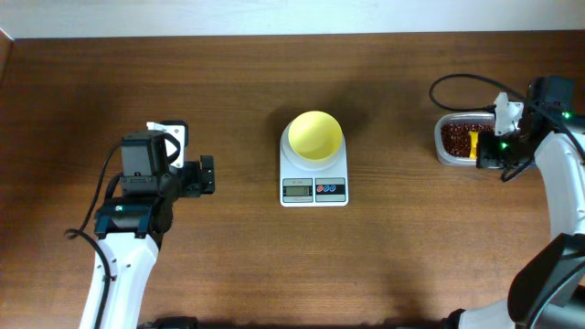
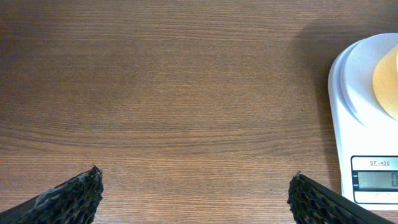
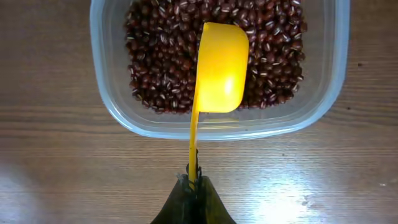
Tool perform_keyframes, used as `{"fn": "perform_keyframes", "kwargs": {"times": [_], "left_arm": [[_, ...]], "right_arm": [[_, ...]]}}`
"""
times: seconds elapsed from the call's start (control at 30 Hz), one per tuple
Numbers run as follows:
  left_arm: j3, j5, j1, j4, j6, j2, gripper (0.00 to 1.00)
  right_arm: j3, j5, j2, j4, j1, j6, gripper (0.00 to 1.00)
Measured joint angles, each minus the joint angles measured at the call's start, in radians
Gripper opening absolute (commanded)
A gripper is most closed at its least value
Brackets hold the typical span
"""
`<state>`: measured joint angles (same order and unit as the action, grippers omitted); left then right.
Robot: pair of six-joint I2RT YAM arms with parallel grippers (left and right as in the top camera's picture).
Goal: Scoop item into bowl and weigh 50g on scale
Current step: 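Dip the scoop into the red beans with the right gripper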
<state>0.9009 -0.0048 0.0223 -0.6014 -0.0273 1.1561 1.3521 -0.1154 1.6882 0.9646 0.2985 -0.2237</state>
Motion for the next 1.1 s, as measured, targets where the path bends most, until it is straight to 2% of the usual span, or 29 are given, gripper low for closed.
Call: {"fn": "perform_keyframes", "kwargs": {"times": [0.17,0.33,0.47,0.63,0.9,1.1], "left_arm": [[0.0,0.0,0.0,0.0,0.0,0.0,0.99],[0.0,0.0,0.0,0.0,0.0,0.0,0.99],[0.0,0.0,0.0,0.0,0.0,0.0,0.99],[0.0,0.0,0.0,0.0,0.0,0.0,0.99],[0.0,0.0,0.0,0.0,0.0,0.0,0.99],[0.0,0.0,0.0,0.0,0.0,0.0,0.99]], "right_arm": [[0.0,-0.071,0.002,0.002,0.011,0.037,0.04],[0.0,-0.311,0.01,0.014,0.191,0.042,0.04],[-0.04,-0.49,0.015,-0.001,0.266,0.045,0.04],[-0.047,-0.57,0.016,0.0,0.319,0.104,0.04],[-0.1,-0.829,0.074,-0.002,0.514,0.152,0.04],[-0.1,-1.034,0.079,-0.004,0.524,0.179,0.04]]}}
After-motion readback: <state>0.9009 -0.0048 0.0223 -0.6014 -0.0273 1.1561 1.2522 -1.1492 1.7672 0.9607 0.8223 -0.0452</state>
